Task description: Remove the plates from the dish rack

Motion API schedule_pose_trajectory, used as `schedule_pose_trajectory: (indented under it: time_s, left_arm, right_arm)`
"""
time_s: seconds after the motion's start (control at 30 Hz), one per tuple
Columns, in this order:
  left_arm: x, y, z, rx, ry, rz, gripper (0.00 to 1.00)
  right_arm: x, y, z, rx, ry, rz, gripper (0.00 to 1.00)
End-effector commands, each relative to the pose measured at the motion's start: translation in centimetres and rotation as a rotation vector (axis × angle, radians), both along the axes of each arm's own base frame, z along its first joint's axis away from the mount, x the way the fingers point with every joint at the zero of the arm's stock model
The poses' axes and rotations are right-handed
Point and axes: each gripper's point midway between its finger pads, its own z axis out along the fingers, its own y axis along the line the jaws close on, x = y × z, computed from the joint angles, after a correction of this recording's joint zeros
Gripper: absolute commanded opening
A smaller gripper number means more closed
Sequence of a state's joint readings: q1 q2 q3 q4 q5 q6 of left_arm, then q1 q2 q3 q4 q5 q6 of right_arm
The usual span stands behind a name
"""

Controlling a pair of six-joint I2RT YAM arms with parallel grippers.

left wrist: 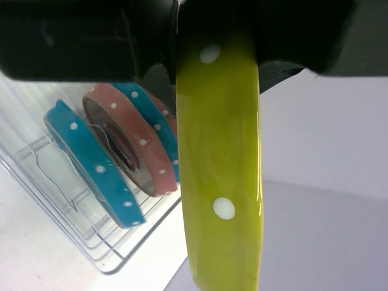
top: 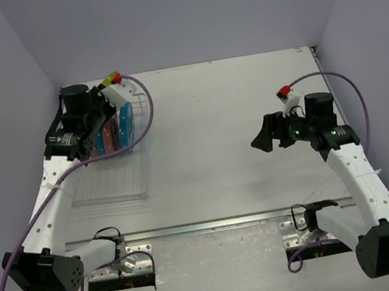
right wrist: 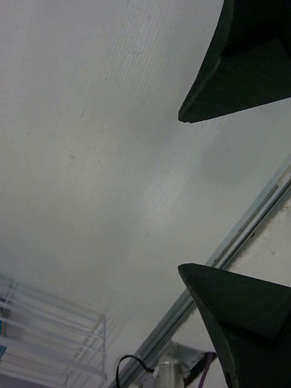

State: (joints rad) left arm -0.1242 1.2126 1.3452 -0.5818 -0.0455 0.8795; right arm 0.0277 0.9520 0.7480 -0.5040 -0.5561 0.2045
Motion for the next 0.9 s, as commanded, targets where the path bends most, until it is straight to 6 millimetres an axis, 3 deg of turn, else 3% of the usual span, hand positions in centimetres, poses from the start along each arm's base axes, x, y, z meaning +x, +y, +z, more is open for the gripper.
schedule_pose_trajectory:
  time_s: [0.0, 0.17, 0.5, 0.67, 0.87]
  left_arm:
    - [-1.2, -3.5, 6.0, 0.252, -0.329, -0.155, 0.0]
    - [-4.3, -8.5, 4.0, 0.459, -0.473, -0.349, 0.0]
    - [-8.2, -15.6, 3.6, 0.506, -0.704, -0.533, 0.0]
    - [-10.3, -18.5, 2.8, 0.515, -0.758, -0.609, 0.0]
    - [-12.3, -21.6, 1.2, 0.528, -0.766, -0.683, 0.0]
  right_arm:
    - [0.6, 1.8, 4.1, 0.128, -0.013, 0.036, 0.99]
    - [0.9, 3.9, 5.5, 0.274, 0.092, 0.122, 0.99]
    - [2.3, 7.1, 7.7, 0.574, 0.315, 0.257, 0.99]
    - [3.0, 8.2, 7.5, 0.57, 0.318, 0.272, 0.99]
    - [2.4, 11.5, 7.1, 0.575, 0.354, 0.374, 0.99]
